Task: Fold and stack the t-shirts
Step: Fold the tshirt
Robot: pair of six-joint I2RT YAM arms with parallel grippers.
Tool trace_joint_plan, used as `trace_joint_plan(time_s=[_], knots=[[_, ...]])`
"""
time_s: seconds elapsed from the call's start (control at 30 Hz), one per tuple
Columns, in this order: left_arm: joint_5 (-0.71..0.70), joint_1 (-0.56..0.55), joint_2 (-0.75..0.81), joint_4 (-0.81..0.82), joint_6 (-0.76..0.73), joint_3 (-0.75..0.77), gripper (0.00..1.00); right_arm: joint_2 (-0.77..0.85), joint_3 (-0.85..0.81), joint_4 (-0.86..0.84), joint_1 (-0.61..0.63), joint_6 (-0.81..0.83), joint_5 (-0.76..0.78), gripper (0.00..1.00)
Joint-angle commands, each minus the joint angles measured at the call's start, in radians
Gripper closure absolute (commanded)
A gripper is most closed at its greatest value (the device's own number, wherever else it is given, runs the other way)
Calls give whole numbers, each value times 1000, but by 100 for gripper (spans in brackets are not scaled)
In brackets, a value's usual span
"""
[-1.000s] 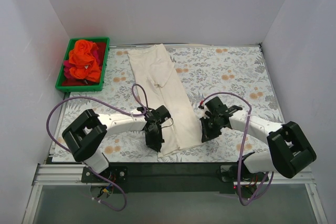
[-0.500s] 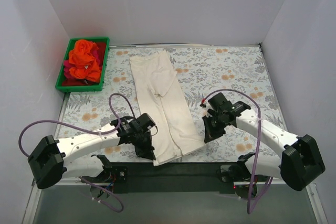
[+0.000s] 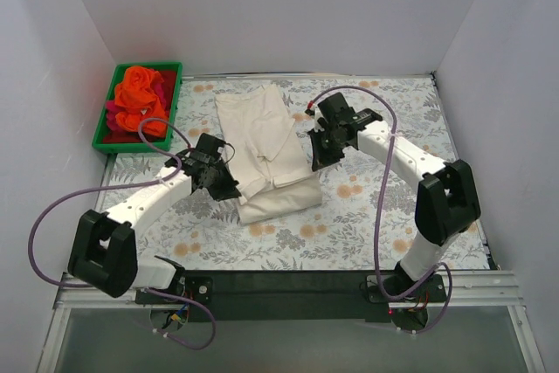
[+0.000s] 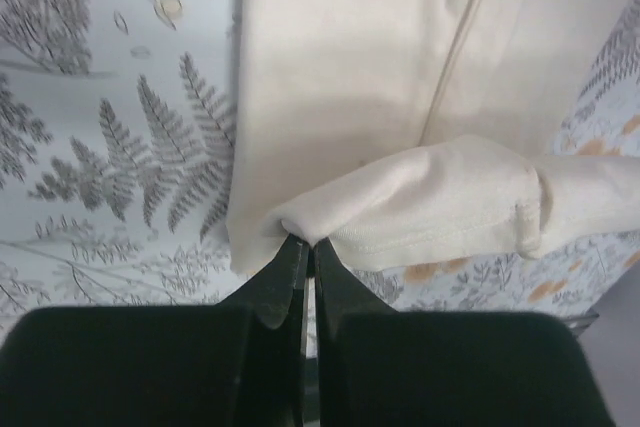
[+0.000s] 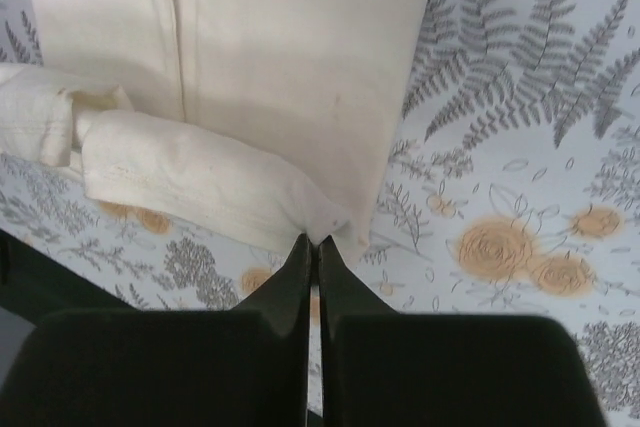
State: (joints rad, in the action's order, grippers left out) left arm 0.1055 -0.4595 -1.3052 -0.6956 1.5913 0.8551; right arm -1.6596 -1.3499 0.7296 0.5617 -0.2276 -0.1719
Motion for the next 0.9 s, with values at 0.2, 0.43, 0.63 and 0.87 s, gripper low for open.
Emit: trace_joint_plan(time_s=[0.2, 0.43, 0.63, 0.87], knots=[[-118, 107, -172, 172, -148, 91, 100, -195, -159, -136, -32, 30, 32, 99], [-107, 110, -255, 202, -159, 107, 100, -249, -158, -142, -43, 7, 25, 99], [-107, 110, -267, 206, -168, 114, 100, -258, -146, -144, -65, -13, 38, 99], [-107, 110, -293, 226, -169, 116, 97, -305, -172, -145, -72, -29, 32, 99]])
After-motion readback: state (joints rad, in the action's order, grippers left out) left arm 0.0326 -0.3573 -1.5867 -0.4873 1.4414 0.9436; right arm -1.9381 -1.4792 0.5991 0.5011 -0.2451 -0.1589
